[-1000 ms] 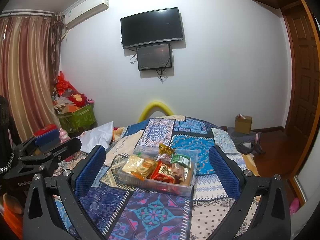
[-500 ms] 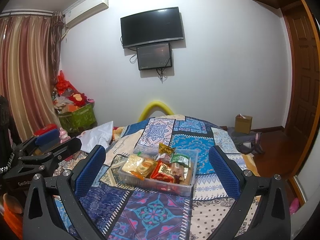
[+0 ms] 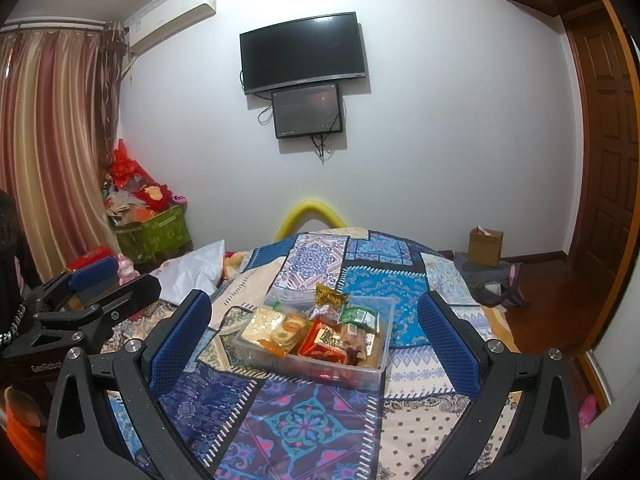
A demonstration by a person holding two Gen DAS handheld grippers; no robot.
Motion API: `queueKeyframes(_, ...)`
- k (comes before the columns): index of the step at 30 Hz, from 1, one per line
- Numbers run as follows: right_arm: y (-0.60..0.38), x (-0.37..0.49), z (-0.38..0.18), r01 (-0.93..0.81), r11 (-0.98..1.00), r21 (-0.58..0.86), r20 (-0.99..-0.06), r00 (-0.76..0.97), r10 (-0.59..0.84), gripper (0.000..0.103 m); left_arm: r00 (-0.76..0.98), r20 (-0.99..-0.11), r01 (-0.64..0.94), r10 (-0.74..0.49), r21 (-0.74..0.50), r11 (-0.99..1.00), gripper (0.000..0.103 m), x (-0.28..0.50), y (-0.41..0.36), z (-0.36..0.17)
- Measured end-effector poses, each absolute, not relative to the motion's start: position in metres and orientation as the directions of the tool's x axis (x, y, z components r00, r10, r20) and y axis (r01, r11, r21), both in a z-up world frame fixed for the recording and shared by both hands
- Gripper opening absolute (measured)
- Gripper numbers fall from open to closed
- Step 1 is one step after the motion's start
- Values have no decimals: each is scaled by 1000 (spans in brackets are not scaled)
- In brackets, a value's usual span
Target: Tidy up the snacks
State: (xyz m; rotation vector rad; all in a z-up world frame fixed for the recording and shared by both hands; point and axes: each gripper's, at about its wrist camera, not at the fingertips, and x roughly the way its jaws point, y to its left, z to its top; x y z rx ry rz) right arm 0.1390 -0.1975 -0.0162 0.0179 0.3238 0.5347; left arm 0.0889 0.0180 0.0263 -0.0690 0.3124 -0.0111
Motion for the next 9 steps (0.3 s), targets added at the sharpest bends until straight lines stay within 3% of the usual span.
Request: queueKeyframes(9, -197, 139, -18, -494, 864, 100, -303, 812, 499, 103, 948, -316, 5, -27, -71, 997, 102, 91, 18, 24)
